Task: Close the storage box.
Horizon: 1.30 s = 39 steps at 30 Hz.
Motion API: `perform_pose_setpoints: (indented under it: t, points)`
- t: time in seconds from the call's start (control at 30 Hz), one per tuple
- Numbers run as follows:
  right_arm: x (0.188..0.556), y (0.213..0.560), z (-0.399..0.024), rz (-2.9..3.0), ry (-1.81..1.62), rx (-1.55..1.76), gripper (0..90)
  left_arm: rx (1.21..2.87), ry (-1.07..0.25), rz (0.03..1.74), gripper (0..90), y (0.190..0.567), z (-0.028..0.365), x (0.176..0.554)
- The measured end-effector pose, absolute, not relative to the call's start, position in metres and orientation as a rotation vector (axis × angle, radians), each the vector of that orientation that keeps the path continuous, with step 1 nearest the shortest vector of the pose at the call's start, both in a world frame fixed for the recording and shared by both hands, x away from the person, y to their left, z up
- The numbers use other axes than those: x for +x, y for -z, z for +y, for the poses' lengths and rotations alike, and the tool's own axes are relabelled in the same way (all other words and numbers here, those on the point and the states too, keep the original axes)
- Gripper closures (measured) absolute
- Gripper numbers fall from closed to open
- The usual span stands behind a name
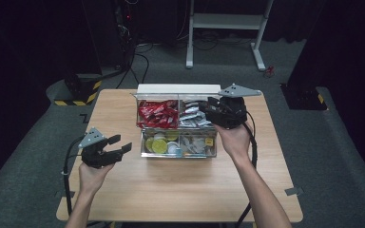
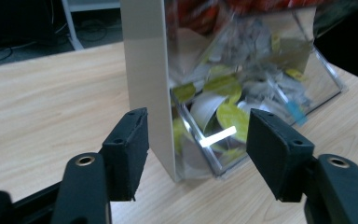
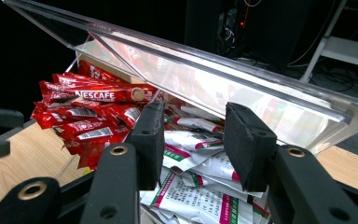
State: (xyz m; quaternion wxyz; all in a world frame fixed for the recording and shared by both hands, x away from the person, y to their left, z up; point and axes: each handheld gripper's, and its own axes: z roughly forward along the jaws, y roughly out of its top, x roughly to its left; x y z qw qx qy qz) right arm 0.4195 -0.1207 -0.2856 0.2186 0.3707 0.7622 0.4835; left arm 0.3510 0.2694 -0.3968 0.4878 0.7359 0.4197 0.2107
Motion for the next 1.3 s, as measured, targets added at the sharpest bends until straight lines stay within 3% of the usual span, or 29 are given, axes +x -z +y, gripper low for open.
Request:
perform_pose_setpoints:
  t: [0.73,1.3]
  points:
    - [0.421,0.284,-0.121,2.119,-1.331,1.024,58.8,1.769,-0.524,0.879,50.1,0.326,0.23,0.376]
    - [0.422,0.284,-0.123,2.123,-1.333,1.027,59.1,1.83,-0.528,0.912,59.5,0.319,0.2,0.411]
